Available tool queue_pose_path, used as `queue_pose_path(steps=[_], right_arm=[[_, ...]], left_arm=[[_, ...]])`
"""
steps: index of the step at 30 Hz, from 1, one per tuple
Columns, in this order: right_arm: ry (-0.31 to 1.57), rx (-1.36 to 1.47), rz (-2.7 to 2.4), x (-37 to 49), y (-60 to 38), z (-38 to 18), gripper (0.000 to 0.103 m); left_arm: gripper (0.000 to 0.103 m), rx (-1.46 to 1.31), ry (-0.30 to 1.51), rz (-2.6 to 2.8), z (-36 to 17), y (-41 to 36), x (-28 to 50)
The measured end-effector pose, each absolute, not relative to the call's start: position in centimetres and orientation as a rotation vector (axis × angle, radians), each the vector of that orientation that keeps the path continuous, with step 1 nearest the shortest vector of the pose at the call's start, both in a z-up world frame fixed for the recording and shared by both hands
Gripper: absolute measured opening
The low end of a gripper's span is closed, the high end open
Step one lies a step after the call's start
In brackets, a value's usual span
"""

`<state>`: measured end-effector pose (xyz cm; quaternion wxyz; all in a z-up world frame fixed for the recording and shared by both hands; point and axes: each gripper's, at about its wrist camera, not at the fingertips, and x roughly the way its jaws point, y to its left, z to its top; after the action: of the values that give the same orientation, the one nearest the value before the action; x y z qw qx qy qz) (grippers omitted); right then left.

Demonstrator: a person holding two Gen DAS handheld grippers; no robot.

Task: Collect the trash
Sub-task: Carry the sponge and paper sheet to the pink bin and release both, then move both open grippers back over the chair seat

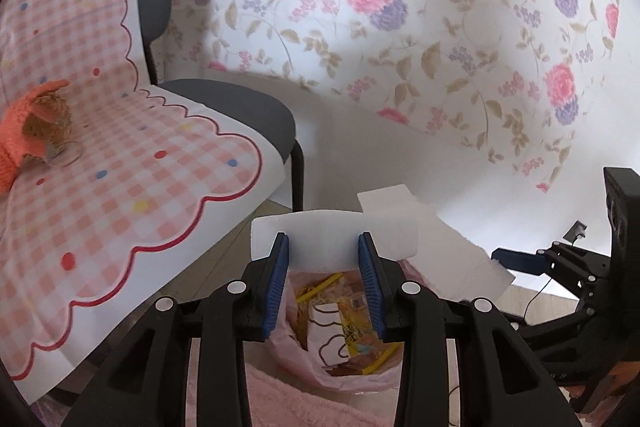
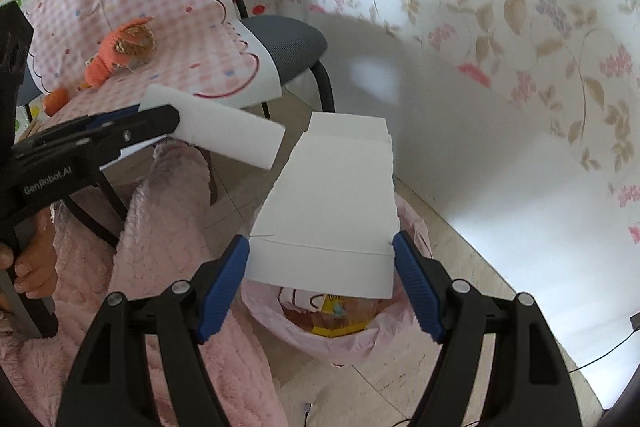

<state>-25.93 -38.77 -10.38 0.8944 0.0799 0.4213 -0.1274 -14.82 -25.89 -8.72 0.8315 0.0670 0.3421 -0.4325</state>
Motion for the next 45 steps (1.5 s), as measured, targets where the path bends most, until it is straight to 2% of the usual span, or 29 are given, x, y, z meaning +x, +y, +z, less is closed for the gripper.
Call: queue_pose_path(steps=[4, 8, 11, 14, 17, 30, 37, 40, 45], right_arm=[[0.909, 0.173, -0.27, -25.3, -39.5, -11.8, 0.073], [0.932, 0.194, -0.269, -24.9, -40.3, -12.8, 0.073], [0.944, 0.208, -0.28, -24.4, -41.2, -13.7, 0.077], [0.951, 0.227, -0.292, -24.2, -41.8, -14.2, 0.078], [0.95, 0.226, -0.302, -24.3, -42.1, -14.1, 0.078], [0.823, 0.242, -0.308, -24.1, -42.3, -10.3, 0.078], [0.716, 0.187, -0.238, -21.3, -40.1, -6.1, 0.078], [0.688, 0.155, -0.198, -19.5, -38.8, -4.8, 0.078], [0.653, 0.116, -0.133, -16.5, -36.3, -3.2, 0.078]], left_arm=[[0.037, 0.176, 0.751, -0.923, -9.9, -27.7, -14.4], [0.043, 0.212, 0.784, -0.93, -11.2, -29.4, -14.2], [0.044, 0.229, 0.811, -0.937, -12.0, -30.4, -13.8], [0.059, 0.227, 0.838, -0.941, -12.7, -30.7, -13.4], [0.066, 0.213, 0.842, -0.954, -12.6, -30.4, -13.3], [0.066, 0.17, 0.744, -0.826, -9.1, -25.0, -12.6], [0.067, 0.115, 0.689, -0.724, -6.2, -20.1, -11.1], [0.072, 0.072, 0.668, -0.652, -5.4, -17.1, -10.0], [0.072, 0.047, 0.666, -0.539, -5.6, -13.4, -8.2]])
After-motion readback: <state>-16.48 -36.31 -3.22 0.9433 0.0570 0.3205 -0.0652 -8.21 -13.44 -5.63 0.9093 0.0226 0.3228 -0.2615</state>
